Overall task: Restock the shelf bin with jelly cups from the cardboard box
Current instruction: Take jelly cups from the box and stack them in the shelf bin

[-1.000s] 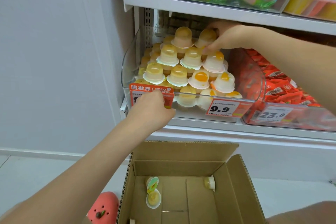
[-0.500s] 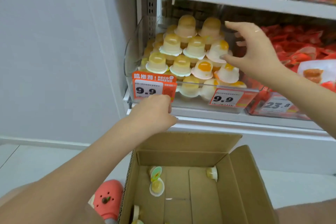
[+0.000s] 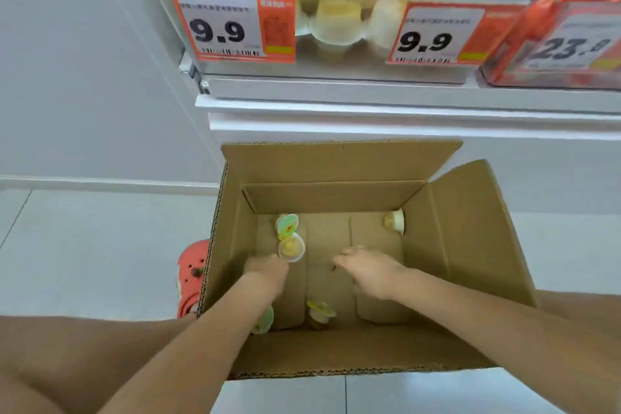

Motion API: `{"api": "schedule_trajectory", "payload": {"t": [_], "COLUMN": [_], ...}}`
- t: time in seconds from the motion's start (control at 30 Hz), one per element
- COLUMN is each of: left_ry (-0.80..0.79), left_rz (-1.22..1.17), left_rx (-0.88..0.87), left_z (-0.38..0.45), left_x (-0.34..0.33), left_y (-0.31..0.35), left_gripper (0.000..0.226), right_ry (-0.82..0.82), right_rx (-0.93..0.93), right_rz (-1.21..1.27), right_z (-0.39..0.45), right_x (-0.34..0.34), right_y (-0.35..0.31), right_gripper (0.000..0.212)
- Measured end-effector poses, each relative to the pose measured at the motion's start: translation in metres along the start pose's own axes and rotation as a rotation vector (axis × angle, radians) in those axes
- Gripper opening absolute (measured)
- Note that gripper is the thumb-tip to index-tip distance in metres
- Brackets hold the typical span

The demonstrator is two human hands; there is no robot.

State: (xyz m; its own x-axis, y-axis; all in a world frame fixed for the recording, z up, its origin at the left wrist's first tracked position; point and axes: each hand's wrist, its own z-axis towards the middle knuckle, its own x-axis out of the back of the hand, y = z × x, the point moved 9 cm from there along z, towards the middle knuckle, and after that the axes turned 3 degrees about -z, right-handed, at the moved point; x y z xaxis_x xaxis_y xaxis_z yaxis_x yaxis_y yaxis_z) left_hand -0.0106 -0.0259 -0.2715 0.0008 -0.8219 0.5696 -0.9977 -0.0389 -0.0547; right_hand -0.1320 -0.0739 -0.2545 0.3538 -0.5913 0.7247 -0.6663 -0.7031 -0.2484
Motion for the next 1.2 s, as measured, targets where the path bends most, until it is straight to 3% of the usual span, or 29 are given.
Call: {"api": "schedule_trajectory", "payload": {"t": [0.1,0.2,0.37,0.5,0.6,0.7,0.8,0.87,0.93,1.0,1.1,1.2], "left_ry": [-0.093,-0.087,-0.067,-0.077,-0.058,-0.025,0.003,-0.011,-0.136,-0.198,-0.153,-0.097], "left_rz": [0.041,0.048,0.028,0.056,0.055,0.013,-0.328,-0.848,-1.443,-1.772,-2.014,-2.009], "left_rx": [0.002,0.003,0.045,0.056,0.079,0.108,0.147,0.175,0.222,0.194,0.052,-0.118], "left_z": [0.028,0.055,0.086,0.090,0.082,0.061,0.038,0.022,-0.004,-0.036,-0.085,-0.135], "left_x": [-0.041,-0.057,-0.067,-0.068,-0.063,-0.046,-0.012,0.013,0.035,0.071,0.135,0.190], "left_y": [-0.003,-0.010,-0.021,-0.021,-0.019,-0.014,-0.015,-0.014,-0.004,0.006,0.010,0.009], "left_gripper": [0.036,0.040,0.041,0.043,0.046,0.047,0.036,0.022,0.021,0.029,0.037,0.035], "right_ry": [-0.178,-0.236,-0.164,-0.077,-0.026,-0.043,0.008,0.081,0.186,0.335,0.522,0.686], "right_rx": [-0.035,0.103,0.406,0.541,0.474,0.212,0.043,-0.019,-0.053,-0.051,-0.023,0.001], "right_rz": [0.096,-0.034,-0.436,-0.636,-0.644,-0.457,-0.240,-0.063,0.098,0.277,0.438,0.584], "right_z": [0.034,0.054,0.069,0.074,0.078,0.076,0.055,0.031,0.005,-0.027,-0.085,-0.140], "right_x": [-0.064,-0.097,-0.114,-0.126,-0.119,-0.094,-0.047,-0.007,0.037,0.088,0.166,0.234], "right_y": [-0.001,-0.014,-0.043,-0.060,-0.057,-0.027,-0.002,0.006,0.012,0.015,0.013,0.013], "right_gripper": [0.066,0.071,0.067,0.054,0.053,0.048,0.047,0.044,0.042,0.045,0.065,0.041]}}
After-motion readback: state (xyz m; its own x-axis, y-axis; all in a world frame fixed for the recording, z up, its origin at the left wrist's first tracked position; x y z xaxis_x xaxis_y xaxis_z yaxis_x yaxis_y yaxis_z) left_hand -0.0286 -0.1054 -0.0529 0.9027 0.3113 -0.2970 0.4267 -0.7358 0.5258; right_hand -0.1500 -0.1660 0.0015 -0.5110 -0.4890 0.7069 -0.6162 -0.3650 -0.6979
